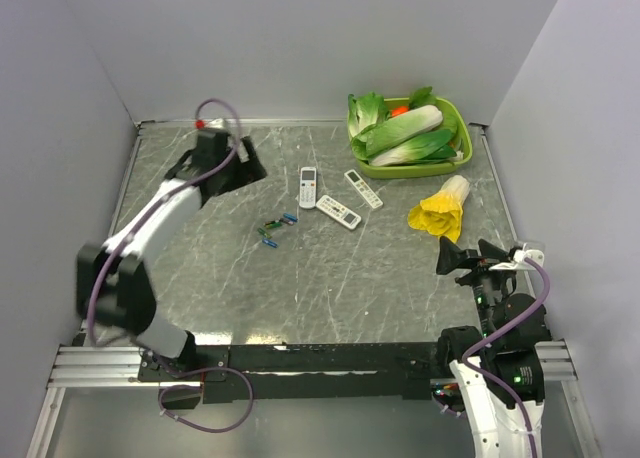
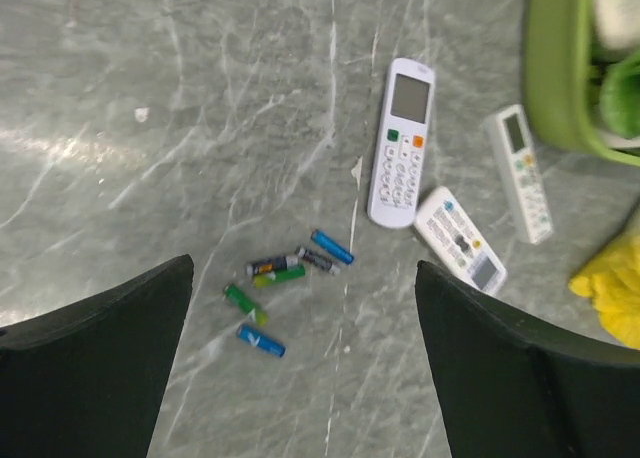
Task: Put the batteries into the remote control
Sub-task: Pick up the remote control from the center of the board.
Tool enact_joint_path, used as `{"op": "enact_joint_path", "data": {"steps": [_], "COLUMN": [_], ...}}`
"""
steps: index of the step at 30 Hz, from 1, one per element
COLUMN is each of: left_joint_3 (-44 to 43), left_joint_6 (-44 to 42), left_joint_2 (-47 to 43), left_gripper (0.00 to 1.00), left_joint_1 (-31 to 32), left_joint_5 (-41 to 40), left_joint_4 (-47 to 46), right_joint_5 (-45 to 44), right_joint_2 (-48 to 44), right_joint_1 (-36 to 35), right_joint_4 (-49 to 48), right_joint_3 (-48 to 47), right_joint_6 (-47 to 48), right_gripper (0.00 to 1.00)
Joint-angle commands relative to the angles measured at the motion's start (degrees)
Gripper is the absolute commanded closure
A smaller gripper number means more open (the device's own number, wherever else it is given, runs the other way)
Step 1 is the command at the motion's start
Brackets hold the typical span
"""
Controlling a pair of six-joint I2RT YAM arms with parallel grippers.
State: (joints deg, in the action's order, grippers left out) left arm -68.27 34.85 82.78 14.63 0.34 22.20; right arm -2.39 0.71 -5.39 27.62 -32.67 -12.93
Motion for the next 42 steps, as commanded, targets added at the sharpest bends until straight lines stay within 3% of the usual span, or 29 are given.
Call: {"op": "enact_joint_path", "data": {"steps": [1, 5, 11, 18, 25, 32, 35, 38, 42], "left_joint_3": [-13.4, -22.6, -33.0, -38.0, -44.8, -42.0, -40.9, -38.9, -37.1], "left_joint_6": [1.6, 2.7, 3.1, 3.2, 2.0, 0.7, 0.5, 0.4, 0.1], "left_joint_2": [13.6, 26.6, 38.3, 45.9, 52.7, 53.4, 53.0, 51.8, 48.9], "left_gripper": [0.03, 0.03, 0.03, 0.03, 0.01, 0.17, 0.29, 0.52, 0.69], "left_joint_1": [5.6, 9.1, 14.0, 17.1, 17.7, 18.3, 18.4, 18.4, 17.9], "left_joint_5": [-8.1, -10.9, -12.7, -16.6, -22.9, -24.3, -23.2, -22.4, -20.9], "left_joint_4": [6.7, 8.2, 7.3, 3.7, 9.0, 10.1, 10.0, 8.9, 6.9], "right_joint_5": [-1.7, -1.4, -1.7, -1.4, -0.9, -0.6, -0.5, -0.6, -0.3], "right_joint_2": [-8.4, -8.9, -9.5, -9.6, -9.6, -9.4, -9.3, -9.4, -9.3], "right_joint_1": [-1.4, -2.3, -3.0, -3.6, -4.0, -3.9, -3.9, -4.0, -3.9], "right_joint_4": [0.4, 0.2, 0.4, 0.8, 0.6, 0.4, 0.4, 0.4, 0.8], "right_joint_3": [-0.3, -0.1, -0.2, -0.3, -0.3, -0.2, -0.2, -0.2, -0.4], "right_joint_6": [-0.7, -0.7, -0.2, 0.1, 0.3, 0.3, 0.2, 0.2, 0.2], "right_gripper": [0.0, 0.0, 0.0, 0.0, 0.0, 0.0, 0.0, 0.0, 0.0]}}
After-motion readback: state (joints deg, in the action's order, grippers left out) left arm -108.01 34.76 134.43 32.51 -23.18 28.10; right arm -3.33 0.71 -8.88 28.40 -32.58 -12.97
